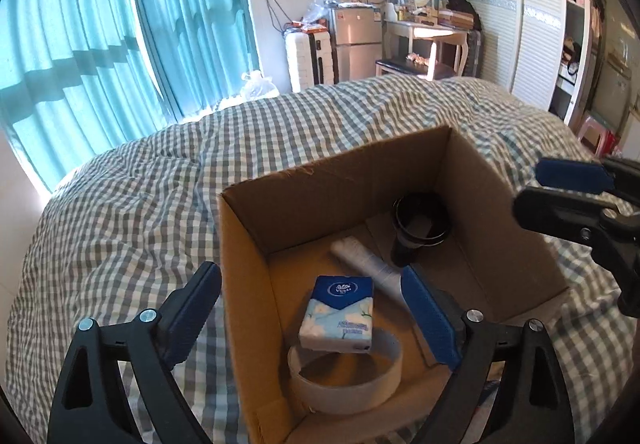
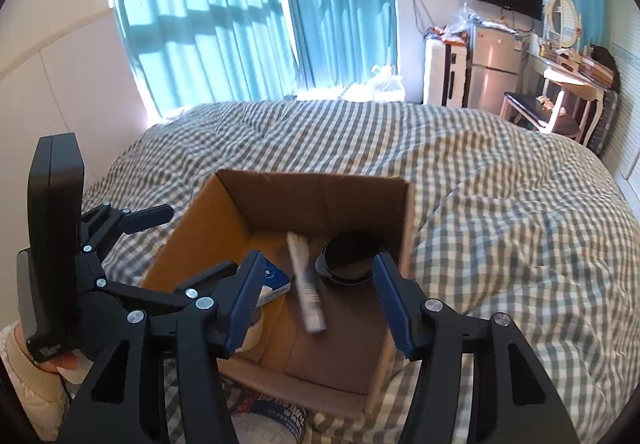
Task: Organize objects
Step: 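Lower the tissue pack and toothpaste tube into the box and release both, then grasp the white cylinder with the right gripper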
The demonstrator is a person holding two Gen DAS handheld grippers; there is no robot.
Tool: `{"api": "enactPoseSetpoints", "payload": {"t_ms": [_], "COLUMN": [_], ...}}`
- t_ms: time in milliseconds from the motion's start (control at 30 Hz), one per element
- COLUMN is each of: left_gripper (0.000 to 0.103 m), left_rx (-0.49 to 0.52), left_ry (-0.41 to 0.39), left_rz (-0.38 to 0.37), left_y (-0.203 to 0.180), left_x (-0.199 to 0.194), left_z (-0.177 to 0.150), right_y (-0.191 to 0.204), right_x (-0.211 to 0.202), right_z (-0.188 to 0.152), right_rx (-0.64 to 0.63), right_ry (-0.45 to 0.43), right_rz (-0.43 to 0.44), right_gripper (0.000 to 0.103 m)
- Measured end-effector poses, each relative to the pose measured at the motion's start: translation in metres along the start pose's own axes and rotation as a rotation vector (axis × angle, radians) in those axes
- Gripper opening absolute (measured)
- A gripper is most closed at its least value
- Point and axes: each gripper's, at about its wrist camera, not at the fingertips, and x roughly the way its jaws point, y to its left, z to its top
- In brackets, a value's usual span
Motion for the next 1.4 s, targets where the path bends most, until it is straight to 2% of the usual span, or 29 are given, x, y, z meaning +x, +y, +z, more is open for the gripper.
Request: {"api": "enactPoseSetpoints", "payload": {"t_ms": [200, 300, 433, 533, 667, 800, 933, 1100, 1300, 1400], "left_gripper": [0.097, 0.1, 0.101, 0.102, 0.102, 0.102, 0.102, 0.102, 0.102, 0.102], "left_rx": [-0.053, -0.081, -0.113, -0.136, -0.155, -0.119, -0.092, -0.128, -0.141, -0.17], "left_ry": [-0.041, -0.061, -0.087, -0.081, -0.069, -0.02, 0.003, 0.036, 0.069, 0.093], "left_rz": [0.035, 0.075, 0.114, 0.115, 0.103, 0.143, 0.19, 0.18, 0.126, 0.13], "left_y": [0.015, 0.02, 0.02, 0.019, 0.01, -0.005, -0.015, -0.017, -0.018, -0.015], "left_x": [-0.04, -0.061, -0.09, -0.106, -0.119, -0.113, -0.105, -0.096, -0.087, -0.084], "left_z": [-0.002, -0.006, -0.022, -0.04, -0.072, -0.102, -0.124, -0.15, -0.167, -0.169], "right_y": [0.0, 0.006, 0.026, 0.042, 0.06, 0.066, 0.065, 0.063, 0.069, 0.075], "right_x": [-0.038, -0.059, -0.093, -0.106, -0.106, -0.089, -0.078, -0.065, -0.053, -0.041], "right_z": [-0.012, -0.019, -0.036, -0.054, -0.089, -0.119, -0.139, -0.159, -0.177, -0.184], "right_rx": [0.01, 0.021, 0.003, -0.024, -0.071, -0.082, -0.102, -0.088, -0.121, -0.138], "right_ry": [-0.018, -0.03, -0.077, -0.092, -0.084, -0.031, -0.007, 0.042, 0.091, 0.144], "right_rz": [-0.018, -0.008, -0.003, -0.008, -0.039, -0.068, -0.138, -0.133, -0.104, -0.124], "right_gripper": [0.063, 0.073, 0.08, 0.084, 0.085, 0.085, 0.085, 0.085, 0.085, 0.085]}}
